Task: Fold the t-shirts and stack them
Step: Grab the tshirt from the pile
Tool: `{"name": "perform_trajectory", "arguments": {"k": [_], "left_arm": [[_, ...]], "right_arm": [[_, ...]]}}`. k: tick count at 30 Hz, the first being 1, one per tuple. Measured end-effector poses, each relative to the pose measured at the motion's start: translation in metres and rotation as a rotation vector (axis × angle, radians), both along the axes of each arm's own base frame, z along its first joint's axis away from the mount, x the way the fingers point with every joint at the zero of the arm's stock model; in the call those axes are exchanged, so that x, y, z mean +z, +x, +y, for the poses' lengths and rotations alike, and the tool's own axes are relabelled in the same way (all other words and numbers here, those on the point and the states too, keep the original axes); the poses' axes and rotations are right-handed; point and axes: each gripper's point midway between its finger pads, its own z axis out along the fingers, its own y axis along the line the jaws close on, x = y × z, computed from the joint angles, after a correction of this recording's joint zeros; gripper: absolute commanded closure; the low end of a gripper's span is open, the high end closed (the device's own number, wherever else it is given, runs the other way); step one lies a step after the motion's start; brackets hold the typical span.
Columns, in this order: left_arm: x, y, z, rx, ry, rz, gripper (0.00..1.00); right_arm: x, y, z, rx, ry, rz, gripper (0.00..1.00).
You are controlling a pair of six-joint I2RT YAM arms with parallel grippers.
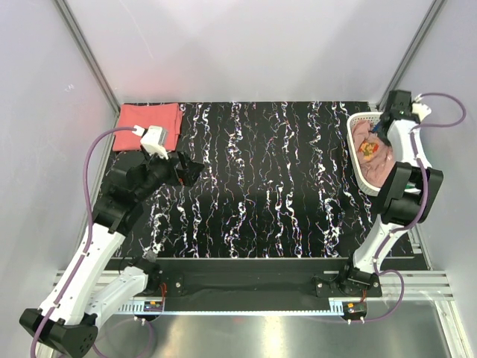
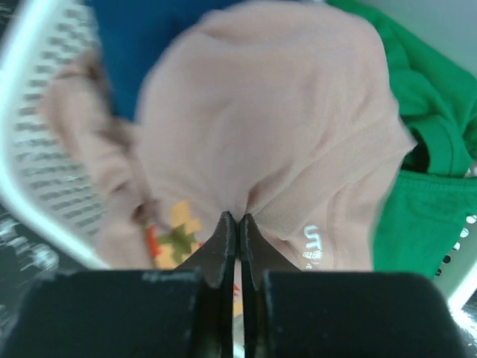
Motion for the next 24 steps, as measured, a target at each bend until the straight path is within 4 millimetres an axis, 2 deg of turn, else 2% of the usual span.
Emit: {"name": "perform_trajectory", "arguments": {"k": [3, 6, 8, 9, 12, 14, 16, 17, 19, 21, 23, 24], "left_arm": [[0.001, 0.000, 0.002, 0.012, 0.001, -0.006, 0.01], [0.002, 0.001, 0.004, 0.022, 0.002, -0.010, 0.01], [0.002, 0.002, 0.005, 0.030, 0.004, -0.010, 0.01], [0.002, 0.002, 0.006, 0.034, 0.005, -0.010, 0.01], [0.002, 0.004, 0.009, 0.055, 0.009, -0.011, 0.01], [0.002, 0.005, 0.012, 0.070, 0.012, -0.012, 0.01], [0.002, 0.006, 0.016, 0.092, 0.011, -0.012, 0.01], [0.002, 0.008, 0.019, 0.111, 0.009, -0.009, 0.01], [-0.001, 0.010, 0.024, 0.142, 0.011, 0.003, 0.01], [-0.008, 0.014, 0.030, 0.182, 0.019, 0.031, 0.01], [-0.016, 0.019, 0.036, 0.218, 0.024, 0.065, 0.01], [-0.021, 0.021, 0.039, 0.234, 0.027, 0.083, 0.01]], "right_arm": [[0.042, 0.017, 0.010, 0.069, 0.026, -0.079, 1.00], [0.101, 0.027, 0.024, 0.148, 0.035, -0.196, 1.00], [0.146, 0.028, 0.037, 0.212, 0.042, -0.293, 1.00], [0.176, 0.028, 0.047, 0.262, 0.050, -0.362, 1.00], [0.251, 0.021, 0.085, 0.438, 0.097, -0.551, 1.00], [0.294, 0.012, 0.114, 0.561, 0.129, -0.660, 1.00], [0.337, 0.002, 0.152, 0.708, 0.154, -0.765, 1.00], [0.351, -0.004, 0.175, 0.787, 0.171, -0.798, 1.00], [0.367, -0.019, 0.228, 0.953, 0.230, -0.831, 1.00], [0.366, -0.034, 0.274, 1.087, 0.301, -0.822, 1.00], [0.348, -0.050, 0.318, 1.207, 0.389, -0.780, 1.00], [0.334, -0.057, 0.332, 1.243, 0.437, -0.745, 1.00]]}}
